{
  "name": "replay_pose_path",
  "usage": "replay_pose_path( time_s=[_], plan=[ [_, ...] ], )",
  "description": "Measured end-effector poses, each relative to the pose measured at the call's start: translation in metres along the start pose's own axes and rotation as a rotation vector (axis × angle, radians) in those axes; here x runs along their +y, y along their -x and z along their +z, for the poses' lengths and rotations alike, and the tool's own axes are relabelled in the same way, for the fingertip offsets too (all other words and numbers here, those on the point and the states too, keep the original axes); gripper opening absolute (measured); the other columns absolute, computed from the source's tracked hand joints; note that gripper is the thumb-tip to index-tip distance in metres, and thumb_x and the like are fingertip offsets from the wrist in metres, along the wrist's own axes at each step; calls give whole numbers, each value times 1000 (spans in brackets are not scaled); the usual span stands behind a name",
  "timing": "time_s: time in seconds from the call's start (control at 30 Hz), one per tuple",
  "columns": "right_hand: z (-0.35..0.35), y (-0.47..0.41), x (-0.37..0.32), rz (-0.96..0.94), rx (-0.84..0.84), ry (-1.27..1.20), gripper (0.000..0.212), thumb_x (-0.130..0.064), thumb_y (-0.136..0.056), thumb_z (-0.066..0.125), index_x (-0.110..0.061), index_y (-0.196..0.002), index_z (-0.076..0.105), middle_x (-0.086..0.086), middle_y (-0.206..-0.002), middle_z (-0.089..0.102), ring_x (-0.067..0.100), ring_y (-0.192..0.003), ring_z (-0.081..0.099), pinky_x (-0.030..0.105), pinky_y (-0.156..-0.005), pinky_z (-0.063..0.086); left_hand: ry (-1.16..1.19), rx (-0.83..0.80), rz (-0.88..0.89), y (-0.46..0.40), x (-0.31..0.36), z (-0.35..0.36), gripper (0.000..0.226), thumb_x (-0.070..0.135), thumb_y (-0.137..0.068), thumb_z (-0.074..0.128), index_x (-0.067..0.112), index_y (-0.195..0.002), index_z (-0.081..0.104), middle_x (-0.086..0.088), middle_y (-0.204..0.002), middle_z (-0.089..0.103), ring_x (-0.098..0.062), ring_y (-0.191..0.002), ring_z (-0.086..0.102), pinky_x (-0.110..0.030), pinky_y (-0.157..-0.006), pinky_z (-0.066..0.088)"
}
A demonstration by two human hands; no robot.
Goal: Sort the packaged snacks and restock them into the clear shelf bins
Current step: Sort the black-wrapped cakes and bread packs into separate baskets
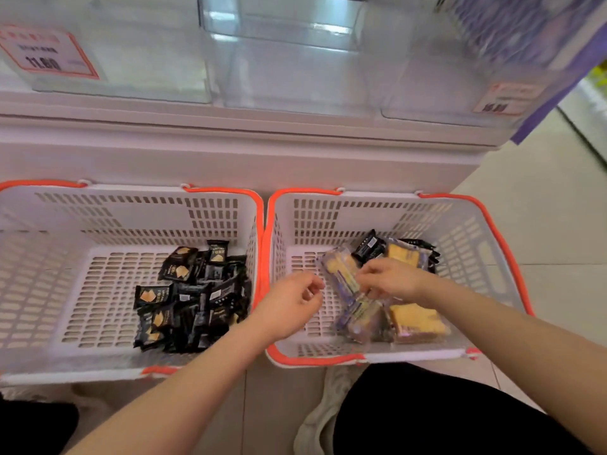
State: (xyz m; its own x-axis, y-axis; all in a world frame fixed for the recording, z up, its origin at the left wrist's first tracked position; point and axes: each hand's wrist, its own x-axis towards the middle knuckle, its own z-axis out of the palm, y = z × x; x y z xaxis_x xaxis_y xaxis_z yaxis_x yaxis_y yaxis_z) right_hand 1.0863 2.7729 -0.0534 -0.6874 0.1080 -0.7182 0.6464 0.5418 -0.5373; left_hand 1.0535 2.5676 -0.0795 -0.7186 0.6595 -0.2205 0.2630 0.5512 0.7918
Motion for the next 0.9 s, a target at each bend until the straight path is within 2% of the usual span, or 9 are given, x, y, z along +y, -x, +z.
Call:
replay_pose_path(
  time_s=[0.13,0.23,0.33,0.43,0.53,0.63,0.77,0.83,0.9],
  plan=[
    [-27,-24,78,201,275,-115,26,-14,-92,50,6,-76,56,22,-75,44,21,-77,44,31,-65,33,-92,-188,-80,-43,-1,42,25,17,-91,49,8,-112,60,-9,-110,62,-22,-97,58,-27,-83,43],
    [-29,-54,129,340,481,-223,30,-20,-92,53,4,-109,60,16,-97,59,26,-84,52,29,-69,35,-117,-315,-177,-76,-4,73,30,18,-93,46,9,-120,55,-10,-113,63,-24,-101,57,-27,-80,42],
    [-28,-84,160,388,652,-197,28,-26,-91,55,-5,-109,60,13,-99,65,26,-82,56,30,-64,40,-119,-356,-283,-101,-12,102,40,23,-94,44,13,-133,42,-11,-112,63,-27,-100,59,-27,-74,42],
    [-22,-112,176,444,643,-303,34,-32,-91,54,-4,-110,55,6,-84,58,22,-71,53,32,-61,40,-84,-367,-373,-119,-16,125,41,26,-96,41,13,-135,39,-13,-120,59,-29,-106,57,-27,-76,42],
    [-20,-129,180,451,668,-441,39,-35,-89,58,-6,-113,50,8,-97,58,27,-88,57,34,-69,40,-57,-376,-404,-132,-19,142,40,31,-96,43,13,-133,44,-9,-128,55,-25,-112,54,-26,-86,41],
    [-20,-130,169,357,652,-512,21,-28,-85,64,-10,-95,56,5,-84,59,22,-77,57,30,-63,41,120,-301,-478,-145,-20,150,36,30,-97,44,11,-127,52,-9,-125,58,-21,-109,55,-21,-84,41],
    [-12,-114,143,122,489,-646,15,-9,-83,63,-15,-74,54,2,-63,58,16,-54,54,28,-50,41,190,-131,-569,-160,-24,144,43,32,-97,44,11,-134,45,-9,-131,53,-22,-116,52,-20,-89,39],
    [-4,-106,129,44,350,-767,13,-4,-83,63,-16,-82,60,-4,-63,64,9,-53,61,22,-49,47,202,-89,-563,-162,-31,136,42,36,-95,45,12,-130,48,-9,-126,57,-24,-110,56,-30,-92,45],
    [6,-104,119,28,223,-795,12,-8,-84,65,-17,-91,61,-3,-70,66,6,-58,63,21,-55,49,442,-59,-589,-157,-41,128,32,36,-93,50,16,-117,54,-6,-117,63,-17,-93,63,-29,-76,54]
  ],
)
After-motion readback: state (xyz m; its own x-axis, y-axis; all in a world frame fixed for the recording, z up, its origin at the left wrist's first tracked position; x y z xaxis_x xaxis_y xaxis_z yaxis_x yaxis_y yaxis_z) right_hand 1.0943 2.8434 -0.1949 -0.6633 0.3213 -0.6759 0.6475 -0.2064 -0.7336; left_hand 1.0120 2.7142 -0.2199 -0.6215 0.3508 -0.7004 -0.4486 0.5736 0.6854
